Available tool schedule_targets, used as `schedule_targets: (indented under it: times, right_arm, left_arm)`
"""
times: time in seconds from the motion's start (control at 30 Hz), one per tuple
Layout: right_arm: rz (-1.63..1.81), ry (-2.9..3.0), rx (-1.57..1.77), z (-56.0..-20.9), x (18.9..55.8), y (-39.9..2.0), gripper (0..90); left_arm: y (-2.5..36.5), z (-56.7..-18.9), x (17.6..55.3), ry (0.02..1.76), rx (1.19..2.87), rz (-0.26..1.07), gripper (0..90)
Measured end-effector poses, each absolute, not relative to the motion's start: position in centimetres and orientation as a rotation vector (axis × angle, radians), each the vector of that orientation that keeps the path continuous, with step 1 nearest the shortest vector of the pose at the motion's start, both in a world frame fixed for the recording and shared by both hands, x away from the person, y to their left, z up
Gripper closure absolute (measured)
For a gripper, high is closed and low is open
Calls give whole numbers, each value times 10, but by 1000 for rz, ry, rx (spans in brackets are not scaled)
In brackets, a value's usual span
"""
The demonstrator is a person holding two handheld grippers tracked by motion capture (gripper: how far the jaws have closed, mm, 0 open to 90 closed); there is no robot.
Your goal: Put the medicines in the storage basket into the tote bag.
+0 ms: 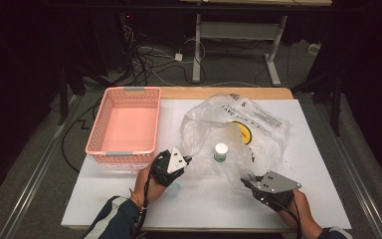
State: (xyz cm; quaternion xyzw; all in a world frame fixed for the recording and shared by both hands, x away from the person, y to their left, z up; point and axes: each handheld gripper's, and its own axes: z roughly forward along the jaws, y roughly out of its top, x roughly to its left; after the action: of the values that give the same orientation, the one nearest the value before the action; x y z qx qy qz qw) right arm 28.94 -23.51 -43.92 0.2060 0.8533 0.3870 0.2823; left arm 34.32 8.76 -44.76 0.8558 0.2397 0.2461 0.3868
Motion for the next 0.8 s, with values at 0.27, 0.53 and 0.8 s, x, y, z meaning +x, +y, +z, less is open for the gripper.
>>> schedule_targets:
  times: [0.27, 0.53, 0.8]
  right_arm:
    - [1091, 2196, 541, -419, 289, -243, 892]
    - [1115, 2119, 542, -402, 295, -248, 894]
    - [1126, 2065, 546, -389, 308, -249, 895]
  left_arm:
    - [101, -429, 340, 626, 2087, 653, 862]
    - [106, -414, 340, 615, 2034, 697, 861]
    - [109, -405, 343, 617, 2004, 710, 860]
